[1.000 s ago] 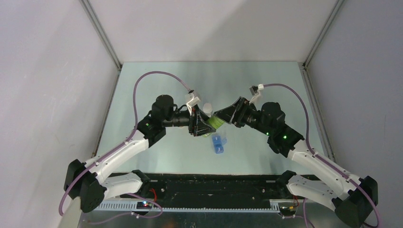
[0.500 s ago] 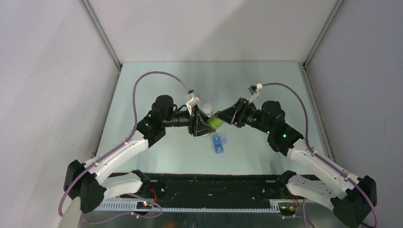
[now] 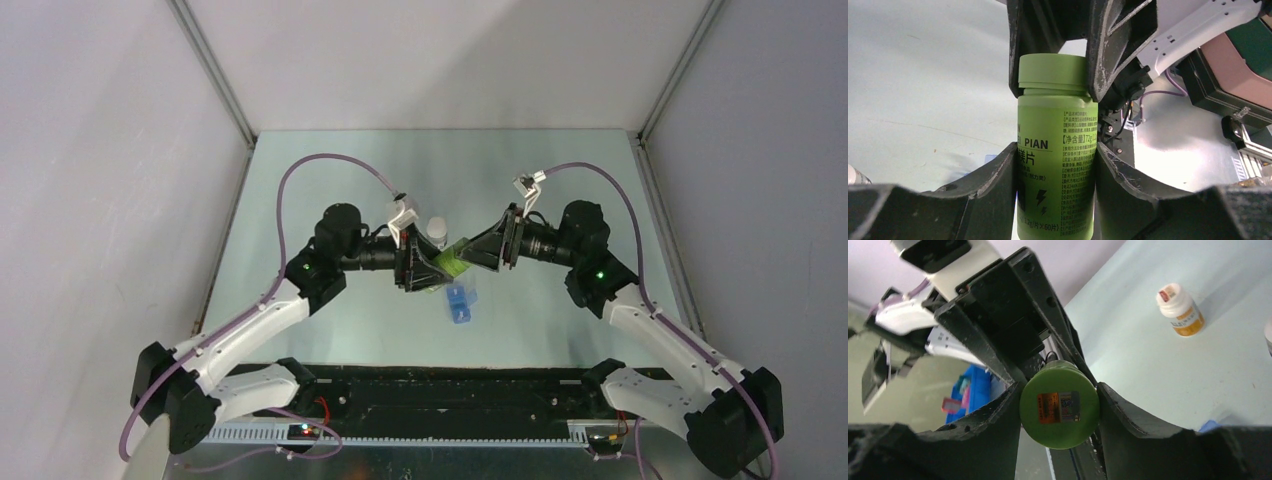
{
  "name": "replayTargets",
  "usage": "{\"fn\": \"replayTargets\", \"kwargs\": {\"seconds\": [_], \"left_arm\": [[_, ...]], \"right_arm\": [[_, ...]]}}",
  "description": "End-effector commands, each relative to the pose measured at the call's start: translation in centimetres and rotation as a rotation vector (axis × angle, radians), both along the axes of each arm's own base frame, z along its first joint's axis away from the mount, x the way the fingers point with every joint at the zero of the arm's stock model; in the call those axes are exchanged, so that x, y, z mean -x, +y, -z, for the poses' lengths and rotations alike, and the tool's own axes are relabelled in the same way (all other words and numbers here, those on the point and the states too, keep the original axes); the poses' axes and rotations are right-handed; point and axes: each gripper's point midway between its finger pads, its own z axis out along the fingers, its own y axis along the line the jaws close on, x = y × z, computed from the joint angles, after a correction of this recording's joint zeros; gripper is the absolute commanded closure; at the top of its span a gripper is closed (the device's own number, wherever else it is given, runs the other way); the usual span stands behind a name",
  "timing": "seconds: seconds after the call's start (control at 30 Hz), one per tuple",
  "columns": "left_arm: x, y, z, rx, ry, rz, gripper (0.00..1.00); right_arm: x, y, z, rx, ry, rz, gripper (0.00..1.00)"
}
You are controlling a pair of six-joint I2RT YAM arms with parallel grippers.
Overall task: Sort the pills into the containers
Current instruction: Unscrew the lid of the pill bottle.
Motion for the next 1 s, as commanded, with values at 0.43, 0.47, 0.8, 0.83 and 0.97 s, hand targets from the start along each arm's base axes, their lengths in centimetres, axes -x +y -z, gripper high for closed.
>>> {"fn": "replayTargets", "kwargs": {"seconds": [0.43,0.47,0.8,0.83,0.97], "left_arm": [[-0.9,0.7,-1.3,0.030,-0.102,-0.065,1.00],[-1.6,0.8,-1.2,0.020,-0.107,-0.102,1.00],[-3.9,1.7,-1.0,-0.008,-0.143,-0.237,1.00],[-3.9,1.7,-0.9,-0.009,-0.143,-0.238,1.00],[-3.8,1.8,-0.7,-0.010,-0.139,-0.241,1.00]], "right_arm": [[-3.5,0.4,-2.5,-0.075,-0.055,0.086,0.02],[-4.1,0.5,-2.3,-0.077,-0.009,0.151,0.01],[-4.8,1.0,-0.3,-0.115,0.276,0.443,0.23],[-5.0,0.9,-0.4,-0.125,0.275,0.454,0.28],[-4.7,0.8,-1.3,-0.177,0.236,0.448,0.33]]}}
